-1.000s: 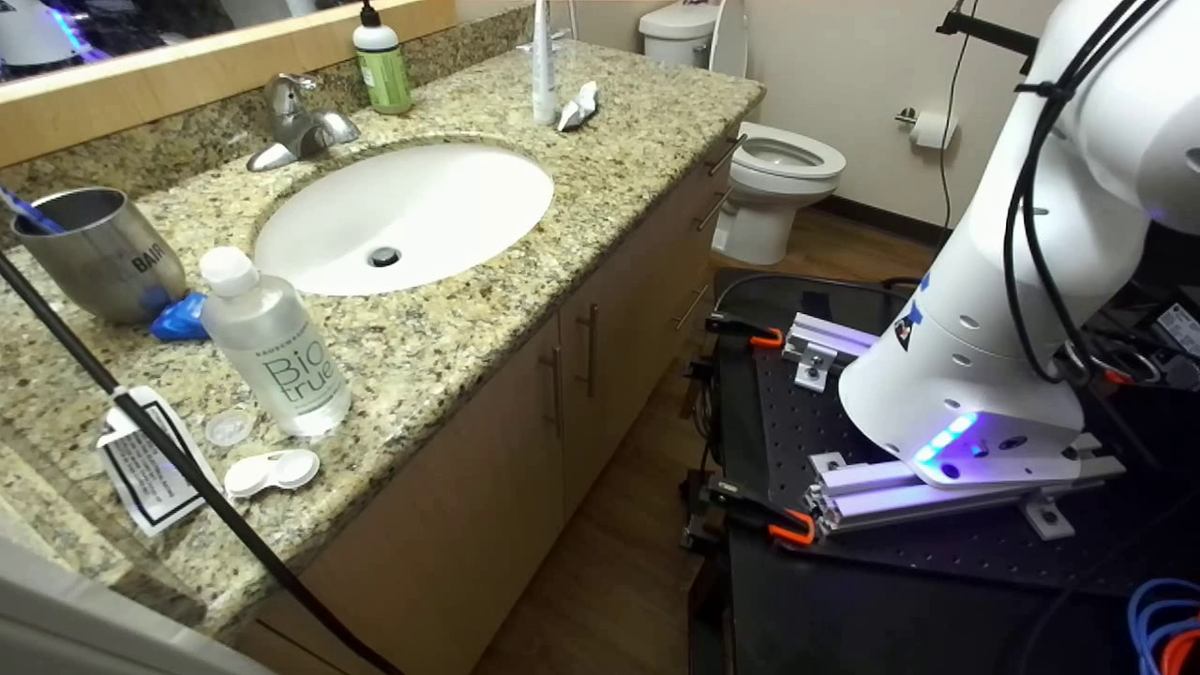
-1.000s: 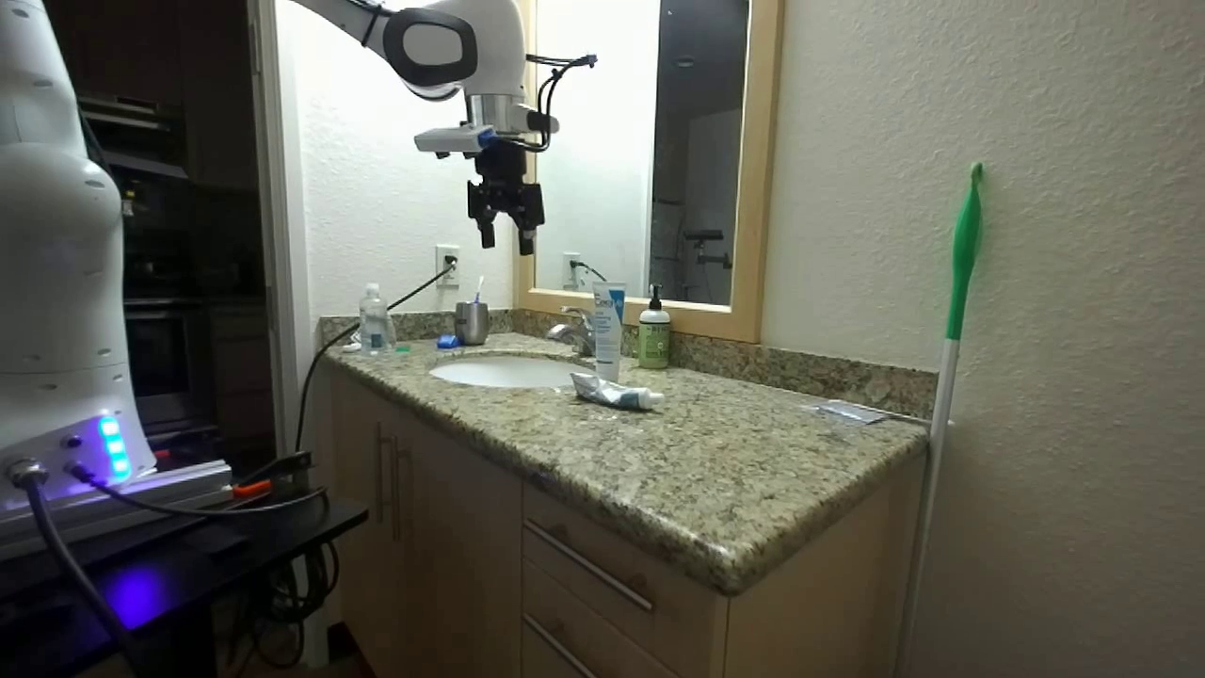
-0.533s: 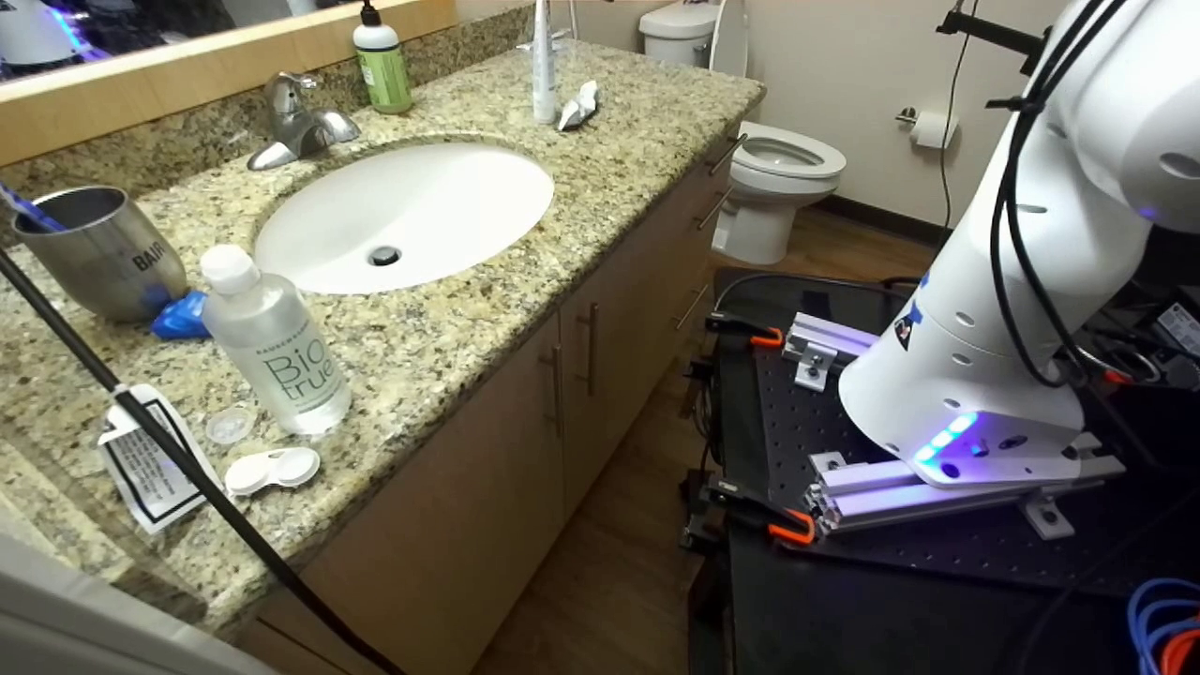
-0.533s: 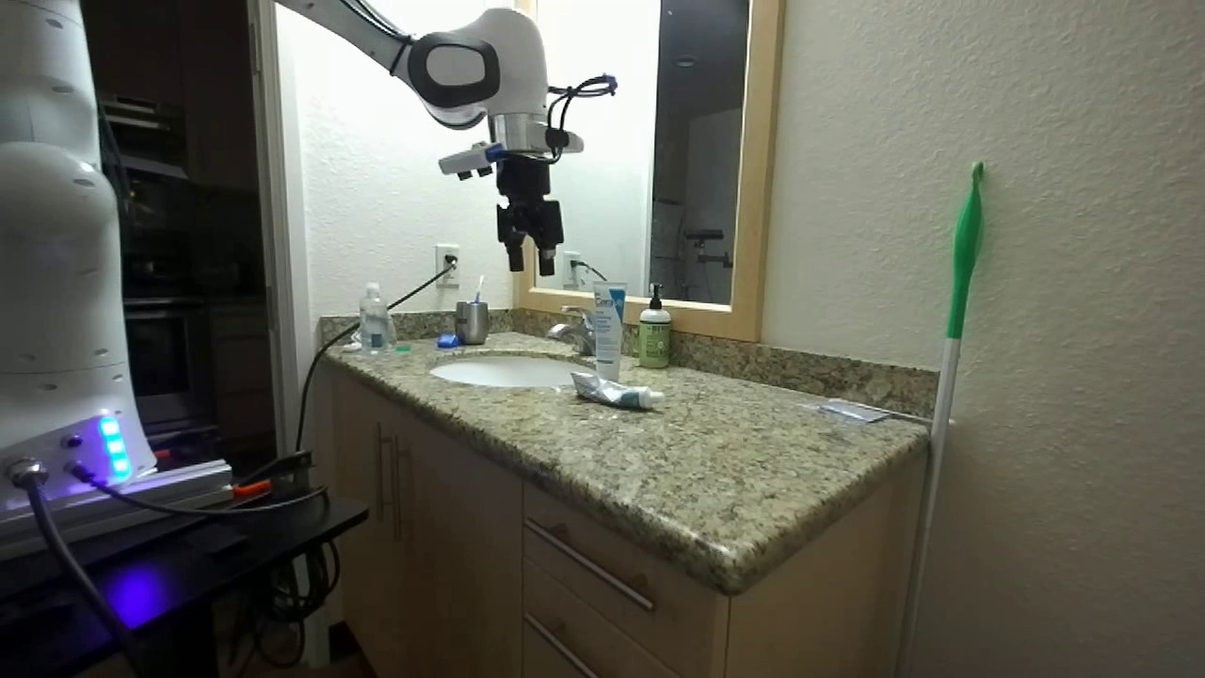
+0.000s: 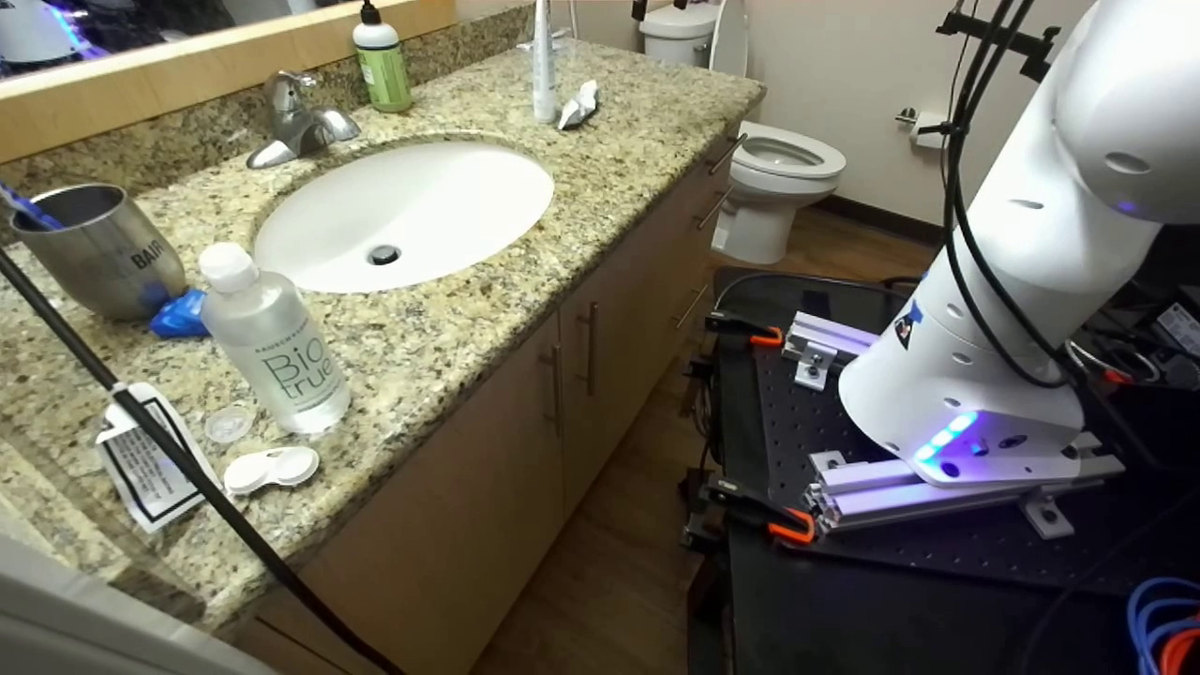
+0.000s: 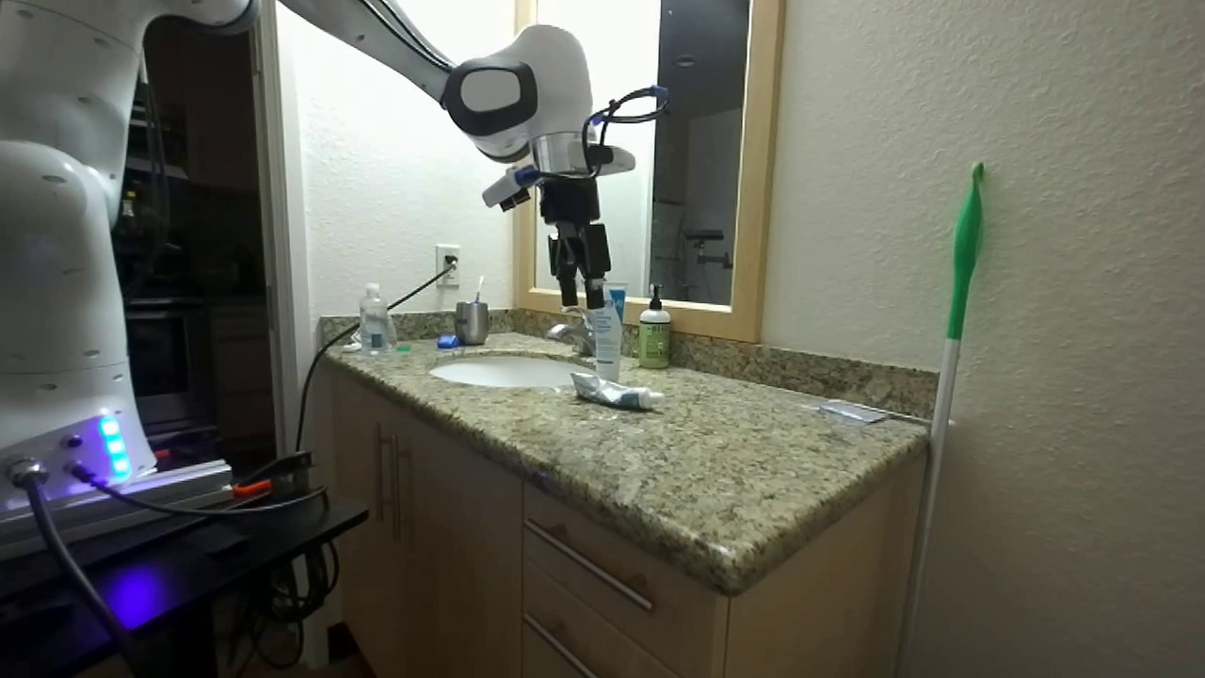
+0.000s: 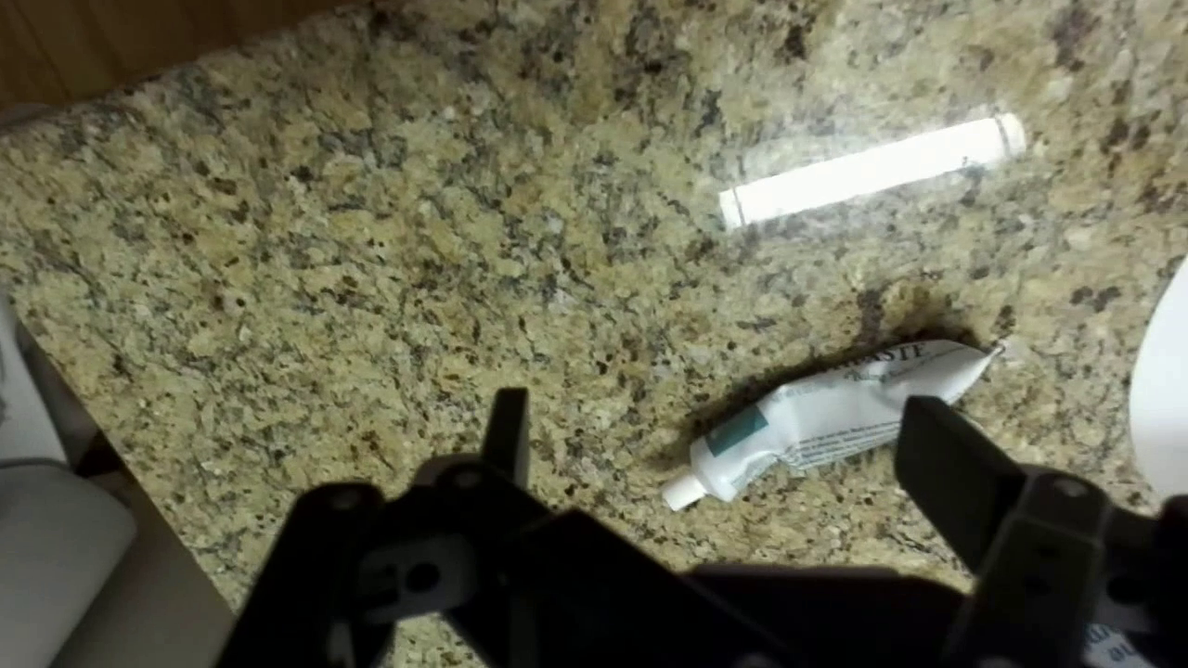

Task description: Pick the toothpaste and place it on the left of the counter

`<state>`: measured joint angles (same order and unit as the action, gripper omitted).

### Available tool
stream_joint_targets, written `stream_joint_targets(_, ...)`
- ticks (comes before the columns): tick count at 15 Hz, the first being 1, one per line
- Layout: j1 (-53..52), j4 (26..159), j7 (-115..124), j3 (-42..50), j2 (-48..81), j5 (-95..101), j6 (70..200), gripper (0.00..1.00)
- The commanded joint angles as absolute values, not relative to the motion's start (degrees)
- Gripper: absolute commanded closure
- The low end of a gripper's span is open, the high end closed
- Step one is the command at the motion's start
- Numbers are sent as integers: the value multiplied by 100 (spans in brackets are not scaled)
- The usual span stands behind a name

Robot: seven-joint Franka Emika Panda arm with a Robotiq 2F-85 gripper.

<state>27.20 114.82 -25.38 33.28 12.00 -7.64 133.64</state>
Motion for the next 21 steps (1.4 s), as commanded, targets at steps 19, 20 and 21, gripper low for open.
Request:
stream_joint_targets(19, 2816, 10923, 2145, 2514, 3209, -1532, 16115, 0)
stream_joint_targets(20, 2719, 10773, 2473, 2623, 3462, -1530, 16086, 0)
stream_joint_targets(21, 2593, 10603, 2724, 2809, 3681, -1350, 15656, 0)
